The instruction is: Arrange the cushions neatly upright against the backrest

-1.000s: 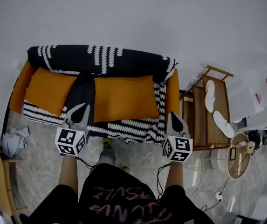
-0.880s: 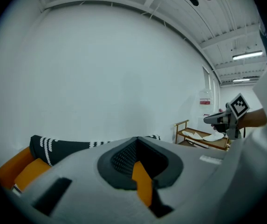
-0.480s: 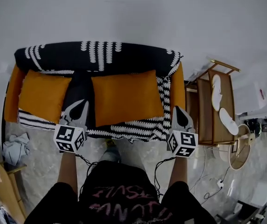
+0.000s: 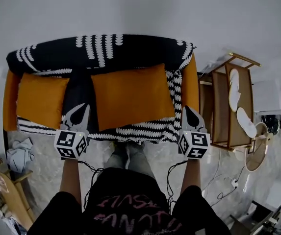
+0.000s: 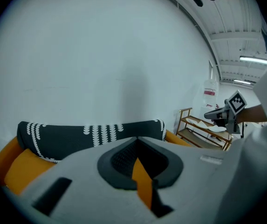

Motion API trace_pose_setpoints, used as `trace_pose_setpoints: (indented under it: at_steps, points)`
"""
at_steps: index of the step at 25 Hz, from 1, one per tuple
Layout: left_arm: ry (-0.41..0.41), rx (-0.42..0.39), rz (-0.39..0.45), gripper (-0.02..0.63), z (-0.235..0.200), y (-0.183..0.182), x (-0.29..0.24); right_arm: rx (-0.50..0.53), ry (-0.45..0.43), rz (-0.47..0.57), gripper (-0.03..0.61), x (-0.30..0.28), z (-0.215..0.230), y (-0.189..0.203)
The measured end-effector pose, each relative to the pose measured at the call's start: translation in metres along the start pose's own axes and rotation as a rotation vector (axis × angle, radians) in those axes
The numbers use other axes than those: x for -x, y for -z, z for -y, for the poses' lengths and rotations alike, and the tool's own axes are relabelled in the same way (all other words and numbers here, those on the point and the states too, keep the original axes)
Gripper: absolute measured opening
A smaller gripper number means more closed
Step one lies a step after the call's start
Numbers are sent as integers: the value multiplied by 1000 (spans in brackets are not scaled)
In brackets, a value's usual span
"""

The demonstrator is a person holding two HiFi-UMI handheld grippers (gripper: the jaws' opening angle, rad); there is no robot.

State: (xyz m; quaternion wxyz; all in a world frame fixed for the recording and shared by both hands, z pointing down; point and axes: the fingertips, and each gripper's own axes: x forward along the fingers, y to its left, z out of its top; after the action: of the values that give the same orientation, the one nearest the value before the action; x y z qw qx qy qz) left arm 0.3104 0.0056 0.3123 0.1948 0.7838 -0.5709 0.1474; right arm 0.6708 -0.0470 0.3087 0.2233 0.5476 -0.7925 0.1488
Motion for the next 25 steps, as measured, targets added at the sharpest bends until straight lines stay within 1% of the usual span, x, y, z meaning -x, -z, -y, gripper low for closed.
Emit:
trace_pose_setpoints:
  at_steps: [6,9,14,18,20,22,25]
  points:
    - [-41,27,-89,0,-7,27,-45,-17,-60,-77,26,-53,22,25]
    - [-65,57,-125,0,-12,45,-66,-22,-94,-115,35,-81,34,41]
    - [-102,93,-201,5,-25,78,-97,-28,-152,-172,80,-128,47,65]
    - [-108,133,-270,92,-37,107,-132,-57,-231,-242,170,-169,51,91]
    - [-116,156,-296,131,-43,122,-149,-72,-278,-292,249,-188,50,110]
    - [-123,174,-315,160,-50,136,-165,-67,-312,-336,309,-206,50,128]
    - [-118,206,-350,229,-58,160,-187,-50,-338,-381,363,-231,51,152]
